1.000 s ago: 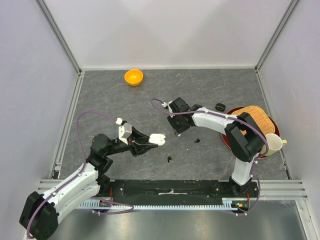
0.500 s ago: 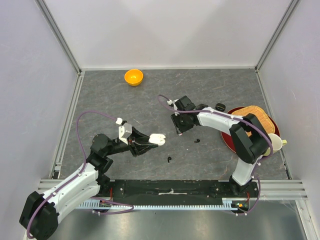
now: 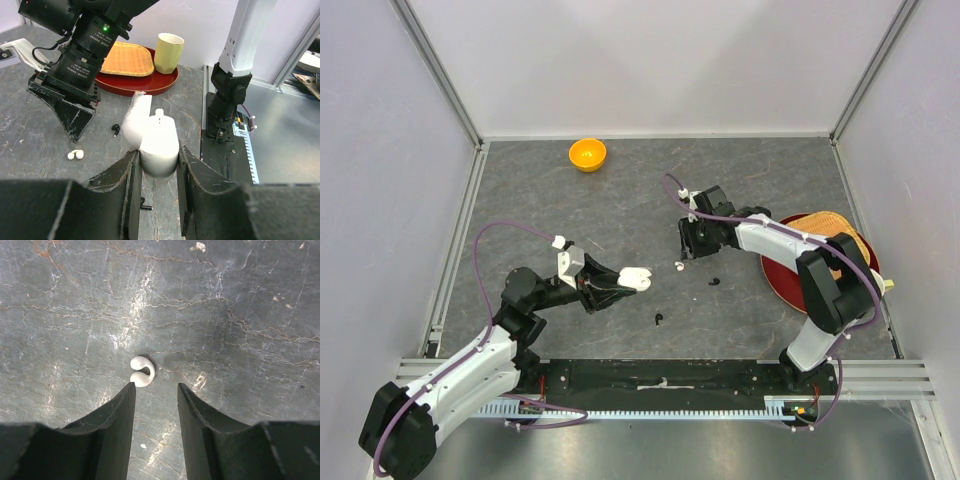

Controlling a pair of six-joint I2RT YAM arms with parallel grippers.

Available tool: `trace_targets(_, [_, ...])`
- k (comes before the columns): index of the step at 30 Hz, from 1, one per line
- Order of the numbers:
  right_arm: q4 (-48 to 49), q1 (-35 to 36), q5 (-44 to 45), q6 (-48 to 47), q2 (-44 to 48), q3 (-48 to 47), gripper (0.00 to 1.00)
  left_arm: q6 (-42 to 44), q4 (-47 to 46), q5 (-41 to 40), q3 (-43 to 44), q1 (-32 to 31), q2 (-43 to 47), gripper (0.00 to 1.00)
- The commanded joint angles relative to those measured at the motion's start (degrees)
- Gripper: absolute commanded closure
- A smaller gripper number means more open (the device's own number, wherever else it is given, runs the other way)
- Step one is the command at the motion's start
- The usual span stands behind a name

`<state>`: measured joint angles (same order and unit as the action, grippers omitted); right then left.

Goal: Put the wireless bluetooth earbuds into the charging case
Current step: Pick up the earbud from the center of the board.

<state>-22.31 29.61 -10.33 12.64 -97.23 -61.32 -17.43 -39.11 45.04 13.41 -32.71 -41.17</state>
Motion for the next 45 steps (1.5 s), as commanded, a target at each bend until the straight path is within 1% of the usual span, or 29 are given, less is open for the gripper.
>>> trace_targets(1, [1.7,0.0,-1.4,0.9,-0.4,0.7,0.54,1.0,-2.2,-0.8,0.6,-0.2,0.0,0.98])
trace_targets(21, [2.7,0.0,-0.7,0.8,-3.4,1.3,0.56,1.0,-2.0,-0.7,0.7,-0.1,0.1,0.98])
trace_targets(30, [3.1,0.0,-2.3,1.1,-3.8,1.7,0.56,0.8,-2.1,-0.6,0.7,-0.2,-0.1,0.98])
trace_targets(40, [3.7,0.1,-4.4,1.3,-4.4,2.0,0.59,0.8,-1.9,-0.7,0.7,-0.2,-0.1,0.98])
trace_targets(45, [4.2,0.0,-5.8,1.6,-4.6,2.2,0.62,0.6,-1.9,-0.7,0.7,-0.2,-0.3,0.98])
